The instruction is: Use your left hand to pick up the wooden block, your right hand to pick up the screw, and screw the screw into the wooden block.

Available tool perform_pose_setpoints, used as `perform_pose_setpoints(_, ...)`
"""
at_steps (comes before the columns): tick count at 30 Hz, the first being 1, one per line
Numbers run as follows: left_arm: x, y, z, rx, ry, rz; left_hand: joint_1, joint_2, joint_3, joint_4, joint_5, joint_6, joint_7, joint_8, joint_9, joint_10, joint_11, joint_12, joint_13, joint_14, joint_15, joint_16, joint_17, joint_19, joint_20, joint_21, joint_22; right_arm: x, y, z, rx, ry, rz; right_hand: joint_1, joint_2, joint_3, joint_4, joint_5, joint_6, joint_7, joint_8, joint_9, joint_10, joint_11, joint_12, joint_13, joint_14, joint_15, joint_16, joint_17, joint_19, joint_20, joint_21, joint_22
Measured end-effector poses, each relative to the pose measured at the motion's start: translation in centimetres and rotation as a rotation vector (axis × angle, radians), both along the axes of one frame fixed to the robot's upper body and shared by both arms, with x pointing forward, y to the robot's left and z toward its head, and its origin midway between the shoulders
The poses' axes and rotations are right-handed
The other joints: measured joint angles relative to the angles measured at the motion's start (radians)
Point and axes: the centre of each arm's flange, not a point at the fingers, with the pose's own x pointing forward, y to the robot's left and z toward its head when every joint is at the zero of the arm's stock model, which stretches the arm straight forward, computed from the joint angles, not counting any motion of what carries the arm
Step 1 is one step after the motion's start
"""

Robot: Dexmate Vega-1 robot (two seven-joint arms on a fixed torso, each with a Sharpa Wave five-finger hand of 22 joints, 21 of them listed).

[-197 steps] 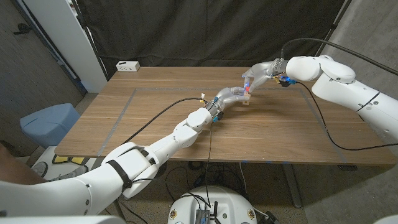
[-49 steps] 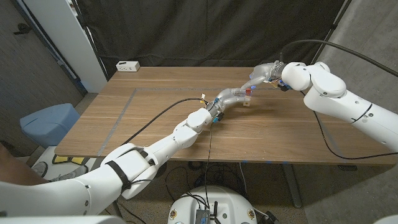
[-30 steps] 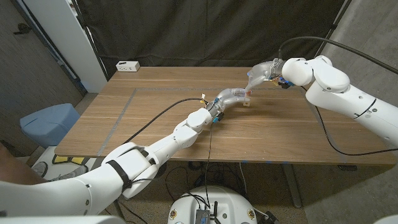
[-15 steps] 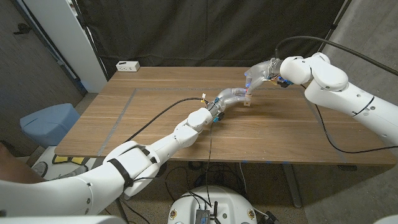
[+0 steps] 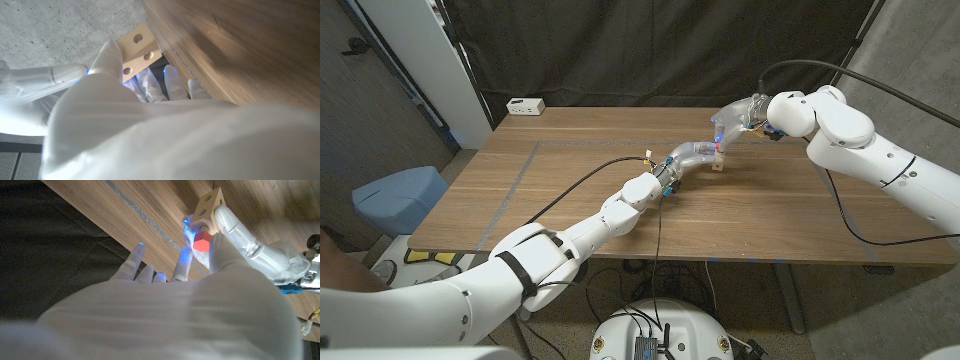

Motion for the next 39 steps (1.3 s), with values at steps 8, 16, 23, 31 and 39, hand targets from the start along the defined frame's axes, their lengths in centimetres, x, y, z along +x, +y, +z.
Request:
perform_pose_setpoints(8,0.17,-0.08,0.08,0.001,0.002,-0.001,0.000,0.000,0.000,0.000,0.000,0.000,0.000,0.000,0.000,0.000,0.000,0.000,0.000,0.000,0.000,0.000,0.000,0.000,0.000,0.000,0.000,0.29,0.18,0.00,-0.008,-0.004,0.000,0.007,0.006,0.009,0.004,0.000,0.034,0.020,0.019,0.007,0.015,-0.002,0.000,0.000,0.004,0.004,0.006,0.002,0.009,-0.009,0.000,0.000)
perform_pose_setpoints(16,0.31,-0.13,0.17,0.002,0.003,-0.003,0.000,0.000,0.000,0.000,0.004,0.000,0.000,0.000,0.000,-0.002,-0.001,0.000,0.000,0.000,0.000,0.000,0.000,0.000,0.000,0.000,0.000,0.58,0.31,-0.03,-0.008,-0.001,0.003,0.011,0.010,0.013,0.008,0.000,0.057,0.025,0.033,0.007,0.032,-0.002,0.007,0.000,0.013,0.002,0.008,0.007,0.011,-0.025,0.000,0.000)
perform_pose_setpoints(23,0.44,-0.08,0.16,0.002,0.005,-0.002,0.000,0.000,0.000,0.000,0.004,0.000,0.000,0.000,0.000,-0.002,-0.001,0.000,0.000,0.000,0.000,0.000,0.000,0.000,0.000,0.000,0.000,0.79,0.33,-0.05,-0.008,0.001,0.004,0.011,0.010,0.013,0.008,0.000,0.084,0.033,0.044,0.007,0.041,0.000,0.007,0.000,0.013,0.002,0.008,0.007,0.016,-0.031,0.000,0.000)
perform_pose_setpoints(31,0.48,-0.02,0.17,0.001,0.005,-0.001,0.000,0.000,0.000,0.000,0.004,0.000,0.000,0.000,0.000,-0.002,-0.001,0.000,0.000,0.000,0.000,0.000,0.000,0.000,0.000,0.000,0.000,0.94,0.33,-0.07,-0.006,0.002,0.004,0.020,0.019,0.017,0.012,-0.004,0.109,0.030,0.059,0.012,0.054,-0.007,0.011,0.000,0.024,-0.001,0.014,0.007,0.020,-0.045,0.000,0.000)
perform_pose_setpoints(39,0.44,0.02,0.29,0.000,0.002,-0.003,0.000,0.000,0.000,0.000,0.004,0.000,0.000,0.000,0.000,-0.002,-0.001,0.000,0.000,0.000,0.000,0.000,0.000,0.000,0.000,0.000,0.000,0.96,0.35,-0.04,-0.004,-0.001,0.006,0.020,0.019,0.021,0.016,-0.004,0.127,0.037,0.067,0.020,0.069,-0.007,0.011,0.000,0.029,0.004,0.016,0.007,0.026,-0.051,0.000,0.000)
